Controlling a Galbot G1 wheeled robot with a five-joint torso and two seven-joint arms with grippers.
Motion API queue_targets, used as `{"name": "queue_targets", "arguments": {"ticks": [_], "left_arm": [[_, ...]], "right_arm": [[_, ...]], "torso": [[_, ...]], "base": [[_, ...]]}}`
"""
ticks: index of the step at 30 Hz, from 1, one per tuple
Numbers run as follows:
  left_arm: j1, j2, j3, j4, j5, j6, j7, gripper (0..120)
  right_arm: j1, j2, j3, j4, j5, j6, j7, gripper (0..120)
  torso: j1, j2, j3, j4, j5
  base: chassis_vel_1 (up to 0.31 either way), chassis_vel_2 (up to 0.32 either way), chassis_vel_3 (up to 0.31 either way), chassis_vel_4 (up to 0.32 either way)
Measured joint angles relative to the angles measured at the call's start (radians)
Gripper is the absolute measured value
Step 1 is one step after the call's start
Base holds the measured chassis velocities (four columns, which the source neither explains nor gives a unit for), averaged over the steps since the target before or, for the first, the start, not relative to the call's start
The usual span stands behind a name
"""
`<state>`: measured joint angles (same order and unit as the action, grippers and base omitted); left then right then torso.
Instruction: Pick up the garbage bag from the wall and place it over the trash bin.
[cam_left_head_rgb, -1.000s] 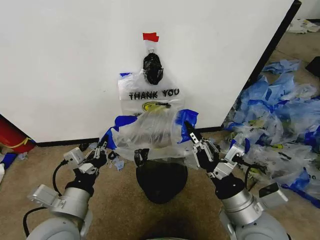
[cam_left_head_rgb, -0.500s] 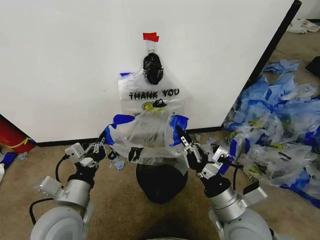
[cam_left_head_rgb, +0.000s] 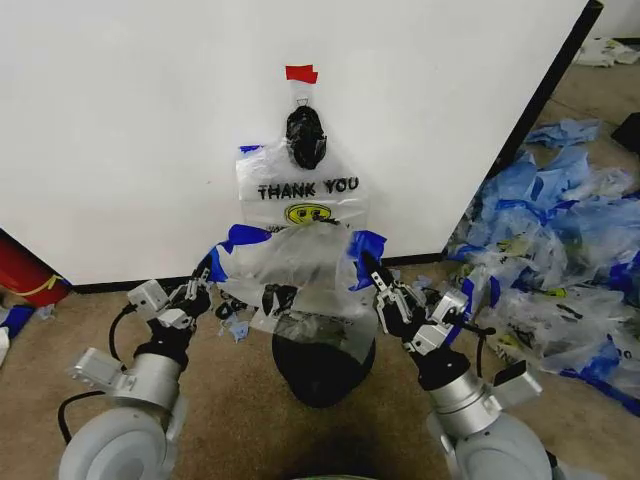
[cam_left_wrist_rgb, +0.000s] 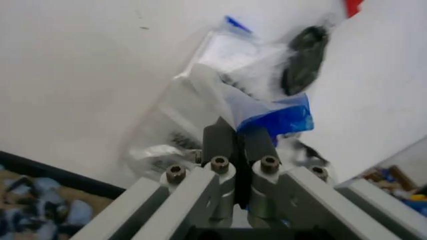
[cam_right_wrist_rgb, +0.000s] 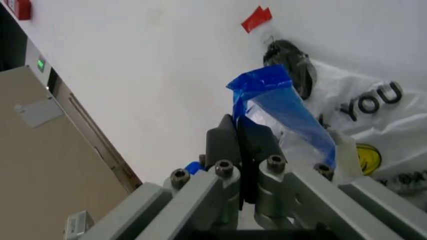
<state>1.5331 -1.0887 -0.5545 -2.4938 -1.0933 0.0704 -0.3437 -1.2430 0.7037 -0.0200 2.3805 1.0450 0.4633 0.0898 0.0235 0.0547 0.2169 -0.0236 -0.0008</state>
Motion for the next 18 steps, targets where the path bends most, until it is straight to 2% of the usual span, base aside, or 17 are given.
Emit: {"name": "queue_targets", "arguments": {"ticks": [11,18], "left_arm": [[0.025,-0.025,-0.010,-0.006,-0.100,0.033,-0.019,0],[0.041,-0.063,-0.002,-0.006,-0.145,0.045,-0.030,0]], "right_arm": [[0.002,-0.012,0.020,0.037,0.005,-0.010,0.015,0],[-0.003,-0.015,0.026,0.045,0.003,-0.015,0.022,0]], "torso": [[0.000,0.000,0.000,0.0000,-0.0003],[0.000,0.000,0.000,0.0002,-0.0003]], "base": [[0.000,0.000,0.000,0.000],[0.000,0.000,0.000,0.000]]}}
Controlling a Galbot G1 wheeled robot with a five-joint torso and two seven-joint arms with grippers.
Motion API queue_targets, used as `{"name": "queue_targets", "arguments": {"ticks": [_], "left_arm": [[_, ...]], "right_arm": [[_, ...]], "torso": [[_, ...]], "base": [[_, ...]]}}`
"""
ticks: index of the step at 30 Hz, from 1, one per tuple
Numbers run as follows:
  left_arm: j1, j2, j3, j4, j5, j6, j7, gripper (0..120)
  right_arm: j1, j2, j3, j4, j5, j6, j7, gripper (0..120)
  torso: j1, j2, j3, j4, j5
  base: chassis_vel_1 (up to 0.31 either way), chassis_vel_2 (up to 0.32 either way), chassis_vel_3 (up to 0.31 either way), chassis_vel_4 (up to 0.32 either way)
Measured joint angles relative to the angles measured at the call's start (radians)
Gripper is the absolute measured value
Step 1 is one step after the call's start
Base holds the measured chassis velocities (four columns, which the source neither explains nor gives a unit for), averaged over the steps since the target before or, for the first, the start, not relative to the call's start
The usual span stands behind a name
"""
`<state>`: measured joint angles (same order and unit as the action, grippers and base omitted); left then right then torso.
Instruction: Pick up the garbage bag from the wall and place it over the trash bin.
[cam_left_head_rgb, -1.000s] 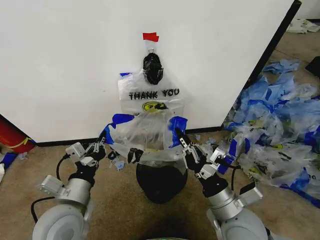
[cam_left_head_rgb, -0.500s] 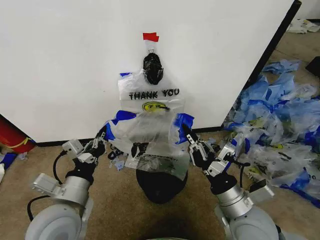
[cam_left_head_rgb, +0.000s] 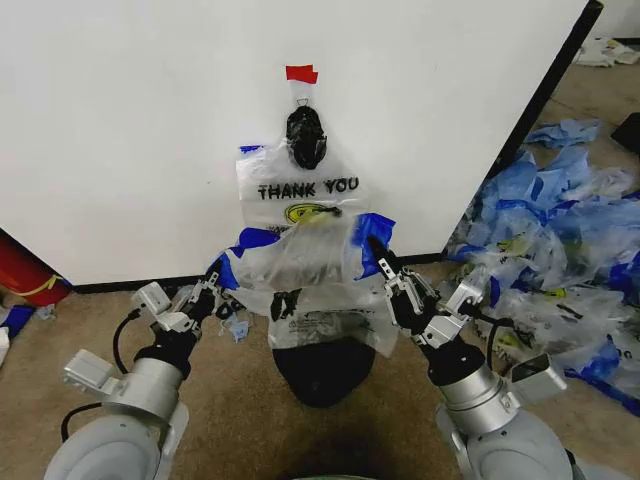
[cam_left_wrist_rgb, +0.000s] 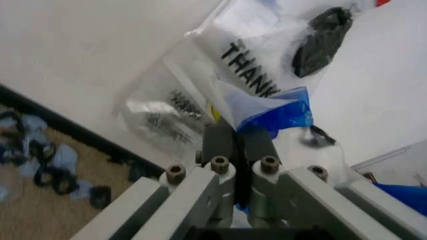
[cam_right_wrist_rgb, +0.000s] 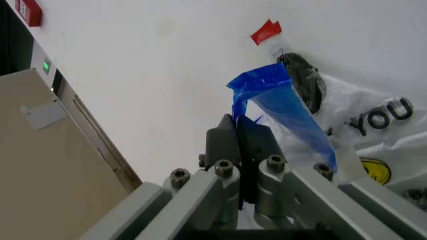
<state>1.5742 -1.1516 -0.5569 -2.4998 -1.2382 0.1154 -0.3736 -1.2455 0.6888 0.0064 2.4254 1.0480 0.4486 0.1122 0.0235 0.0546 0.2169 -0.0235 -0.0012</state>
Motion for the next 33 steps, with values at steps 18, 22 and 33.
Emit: {"name": "queue_targets", "arguments": {"ticks": [18,22,33], "left_arm": [[-0.021,0.005,0.009,0.017,0.087,-0.050,0.026,0],[-0.026,0.002,0.014,0.039,0.100,-0.059,0.029,0],[-0.017,-0.018,0.035,0.093,0.166,-0.083,0.047,0]], "right_arm": [[0.000,0.054,-0.057,-0.024,-0.025,-0.016,0.000,0],[0.006,0.064,-0.073,-0.032,-0.025,-0.022,0.000,0],[0.001,0.085,-0.096,-0.085,-0.043,-0.008,-0.015,0]], "torso": [[0.000,0.000,0.000,-0.0001,-0.0003],[0.000,0.000,0.000,-0.0002,-0.0002],[0.000,0.000,0.000,-0.0001,-0.0001]], "base": [[0.000,0.000,0.000,0.000],[0.000,0.000,0.000,0.000],[0.000,0.000,0.000,0.000]]}}
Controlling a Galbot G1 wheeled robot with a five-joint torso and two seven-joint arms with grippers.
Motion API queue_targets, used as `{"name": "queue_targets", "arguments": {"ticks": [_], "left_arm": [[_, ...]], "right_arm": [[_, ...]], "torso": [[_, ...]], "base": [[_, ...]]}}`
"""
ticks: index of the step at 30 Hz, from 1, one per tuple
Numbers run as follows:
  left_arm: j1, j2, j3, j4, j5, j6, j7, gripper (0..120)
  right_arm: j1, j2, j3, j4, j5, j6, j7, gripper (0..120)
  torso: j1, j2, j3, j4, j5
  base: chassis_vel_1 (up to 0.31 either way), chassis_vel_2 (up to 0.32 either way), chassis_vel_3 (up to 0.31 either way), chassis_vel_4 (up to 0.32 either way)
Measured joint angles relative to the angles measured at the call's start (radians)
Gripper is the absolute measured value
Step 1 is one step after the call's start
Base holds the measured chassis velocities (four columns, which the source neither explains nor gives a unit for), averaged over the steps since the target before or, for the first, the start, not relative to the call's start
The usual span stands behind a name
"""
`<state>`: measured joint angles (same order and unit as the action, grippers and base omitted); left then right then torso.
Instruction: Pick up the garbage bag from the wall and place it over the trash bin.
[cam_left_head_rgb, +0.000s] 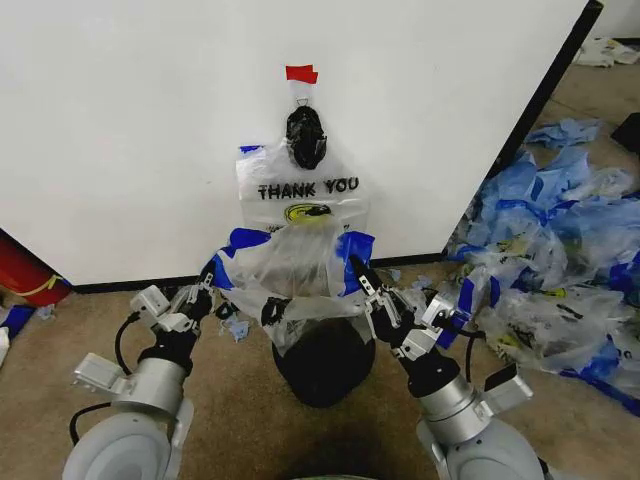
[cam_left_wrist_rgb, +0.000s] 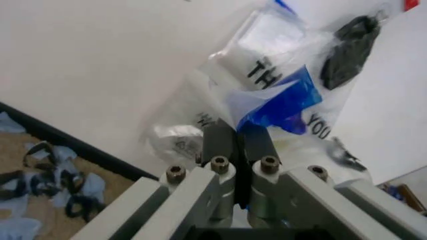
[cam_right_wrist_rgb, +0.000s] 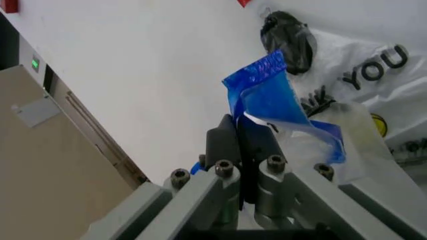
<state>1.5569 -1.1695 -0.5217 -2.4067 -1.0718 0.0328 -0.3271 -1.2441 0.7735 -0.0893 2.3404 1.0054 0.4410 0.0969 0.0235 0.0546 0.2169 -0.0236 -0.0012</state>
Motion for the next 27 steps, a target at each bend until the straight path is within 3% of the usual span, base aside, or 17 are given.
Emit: {"name": "queue_targets", "arguments": {"ticks": [14,27], "left_arm": [[0.068,-0.027,0.048,-0.007,0.061,-0.004,0.003,0],[0.112,-0.056,0.105,0.017,0.134,-0.021,0.006,0]], "right_arm": [[-0.015,-0.011,-0.028,-0.059,-0.033,0.020,0.005,0],[-0.033,0.006,-0.051,-0.209,-0.080,0.083,0.004,0]], "torso": [[0.000,0.000,0.000,0.0000,0.0002],[0.000,0.000,0.000,0.0000,0.0002]], "base": [[0.000,0.000,0.000,0.000],[0.000,0.000,0.000,0.000]]}}
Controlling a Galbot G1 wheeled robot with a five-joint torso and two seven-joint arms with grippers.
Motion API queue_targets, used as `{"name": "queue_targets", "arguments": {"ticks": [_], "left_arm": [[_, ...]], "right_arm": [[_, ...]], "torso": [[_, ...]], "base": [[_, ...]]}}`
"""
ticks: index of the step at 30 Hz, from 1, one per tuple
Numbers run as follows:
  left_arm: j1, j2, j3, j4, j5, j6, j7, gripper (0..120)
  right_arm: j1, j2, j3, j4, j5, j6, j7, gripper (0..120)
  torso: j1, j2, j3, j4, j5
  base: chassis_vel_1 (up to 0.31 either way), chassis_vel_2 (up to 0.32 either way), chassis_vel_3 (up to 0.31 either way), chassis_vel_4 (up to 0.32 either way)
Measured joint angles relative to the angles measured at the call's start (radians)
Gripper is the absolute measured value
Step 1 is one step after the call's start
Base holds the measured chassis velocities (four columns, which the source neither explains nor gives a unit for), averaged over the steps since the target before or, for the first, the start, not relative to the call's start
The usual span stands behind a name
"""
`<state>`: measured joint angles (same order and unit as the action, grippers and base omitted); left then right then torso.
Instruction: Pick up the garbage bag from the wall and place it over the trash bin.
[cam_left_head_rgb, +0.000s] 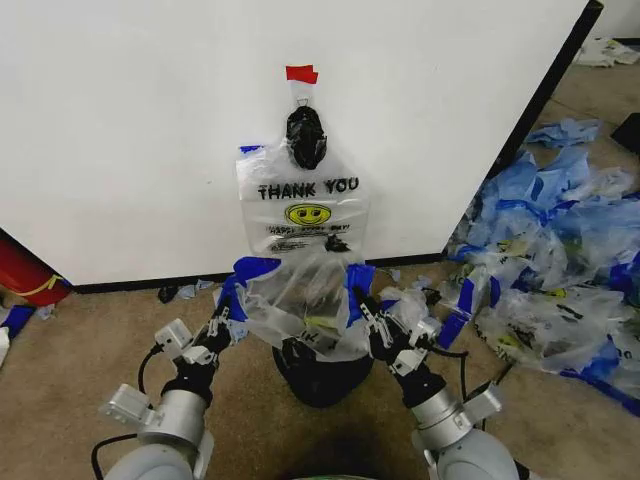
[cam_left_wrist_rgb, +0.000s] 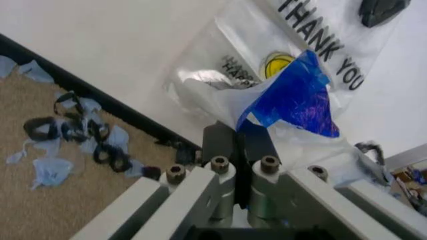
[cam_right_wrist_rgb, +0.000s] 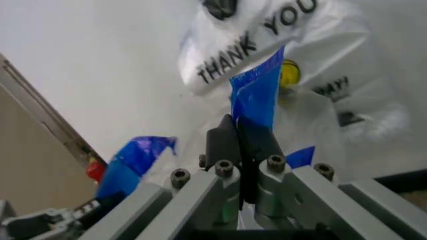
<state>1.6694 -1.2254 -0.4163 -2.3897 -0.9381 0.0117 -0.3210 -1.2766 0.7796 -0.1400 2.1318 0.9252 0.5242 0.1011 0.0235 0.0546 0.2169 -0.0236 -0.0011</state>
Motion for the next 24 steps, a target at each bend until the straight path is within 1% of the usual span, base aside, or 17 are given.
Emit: {"name": "queue_targets", "arguments": {"ticks": [7,13,19,24], "left_arm": [[0.034,-0.002,0.006,-0.008,0.019,-0.005,0.000,0],[0.067,-0.002,0.014,-0.018,0.039,-0.013,-0.001,0],[0.100,-0.004,0.034,-0.021,0.074,-0.023,0.002,0],[0.110,-0.005,0.047,-0.017,0.090,-0.027,0.003,0]], "right_arm": [[-0.043,-0.003,0.017,-0.015,-0.006,0.021,-0.005,0],[-0.107,-0.022,0.033,-0.005,-0.027,0.058,-0.034,0],[-0.179,-0.048,0.054,-0.019,-0.076,0.112,-0.066,0],[-0.202,-0.051,0.071,-0.043,-0.125,0.140,-0.076,0]], "torso": [[0.000,0.000,0.000,0.0000,-0.0002],[0.000,0.000,0.000,-0.0001,-0.0002],[0.000,0.000,0.000,0.0000,-0.0001],[0.000,0.000,0.000,0.0000,-0.0001]], "base": [[0.000,0.000,0.000,0.000],[0.000,0.000,0.000,0.000],[0.000,0.000,0.000,0.000],[0.000,0.000,0.000,0.000]]}}
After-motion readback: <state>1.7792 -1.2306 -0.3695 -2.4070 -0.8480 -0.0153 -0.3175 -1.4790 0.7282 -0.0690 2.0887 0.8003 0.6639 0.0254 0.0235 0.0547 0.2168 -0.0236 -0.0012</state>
